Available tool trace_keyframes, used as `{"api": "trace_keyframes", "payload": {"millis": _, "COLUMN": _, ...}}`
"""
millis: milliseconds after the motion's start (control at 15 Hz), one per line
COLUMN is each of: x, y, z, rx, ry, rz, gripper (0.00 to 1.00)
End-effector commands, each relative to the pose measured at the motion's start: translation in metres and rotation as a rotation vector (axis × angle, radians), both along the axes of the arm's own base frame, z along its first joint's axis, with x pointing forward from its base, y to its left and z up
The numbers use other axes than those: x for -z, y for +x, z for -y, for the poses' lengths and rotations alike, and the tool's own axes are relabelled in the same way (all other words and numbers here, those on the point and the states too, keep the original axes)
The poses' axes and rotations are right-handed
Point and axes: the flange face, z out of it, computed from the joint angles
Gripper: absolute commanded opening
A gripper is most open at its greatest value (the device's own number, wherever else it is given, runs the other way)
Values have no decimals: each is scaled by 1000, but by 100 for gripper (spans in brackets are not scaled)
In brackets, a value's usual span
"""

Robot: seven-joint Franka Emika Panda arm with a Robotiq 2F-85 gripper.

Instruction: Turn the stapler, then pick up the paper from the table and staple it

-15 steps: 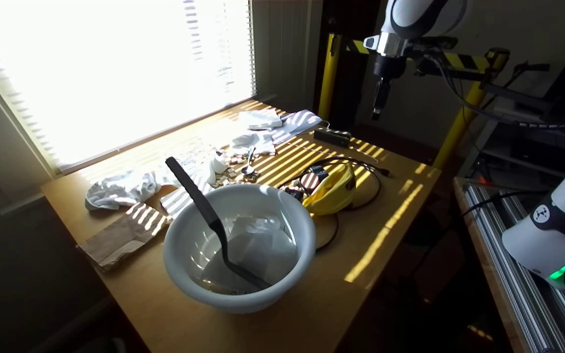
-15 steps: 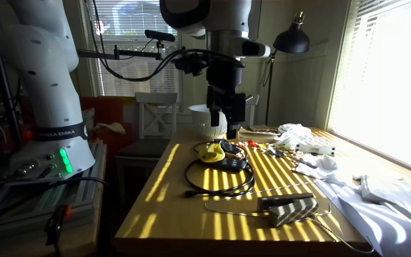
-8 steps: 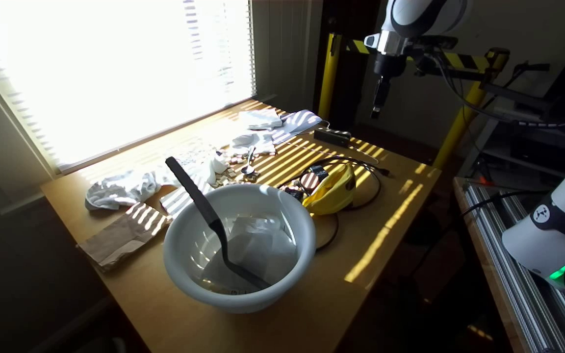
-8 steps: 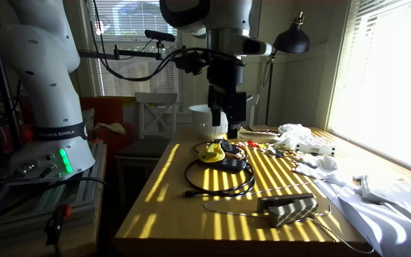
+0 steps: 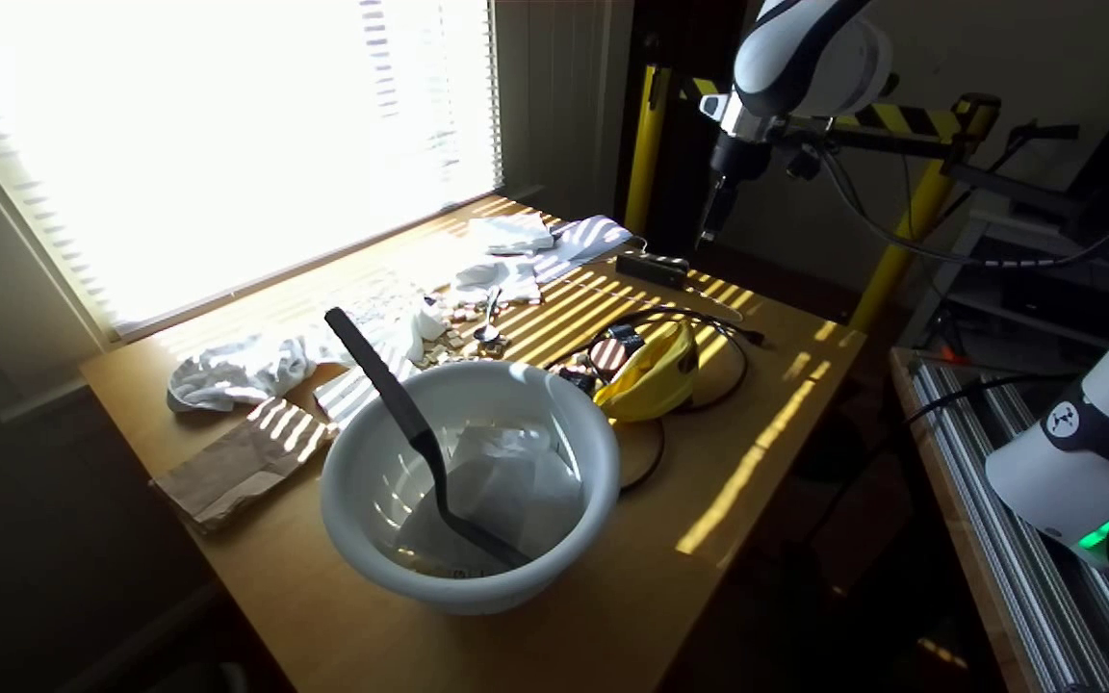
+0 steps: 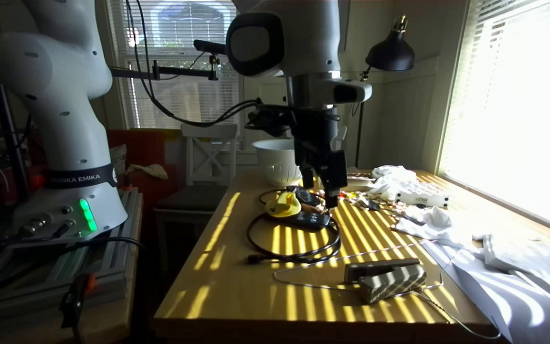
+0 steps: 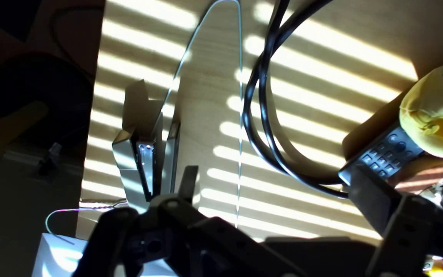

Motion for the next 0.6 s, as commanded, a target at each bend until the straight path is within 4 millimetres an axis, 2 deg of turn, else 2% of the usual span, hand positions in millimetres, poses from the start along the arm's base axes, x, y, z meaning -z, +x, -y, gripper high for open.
{"api": "trace_keyframes", "payload": {"millis": 0, "x": 34, "y": 29, "z": 24, "rx": 1, "ry": 39, "rz": 33, "gripper": 100}}
{"api": "trace_keyframes", "payload": {"millis": 200, "x": 60, "y": 46, "z": 50, "rx": 41, "ry": 79, "rz": 6, "gripper": 100}}
{"api": "trace_keyframes", "payload": {"millis": 267, "x": 41, "y": 31, "z": 28, "rx": 20, "ry": 46, "rz": 18, "gripper": 100}}
{"api": "trace_keyframes", "payload": {"millis": 400, "x": 51, "y": 33, "z": 36, "rx": 24, "ry": 48, "rz": 7, "gripper": 100}}
{"api": "trace_keyframes", "payload": {"millis": 533, "x": 52, "y": 31, "z": 32, "rx": 16, "ry": 69, "rz": 28, "gripper": 100}}
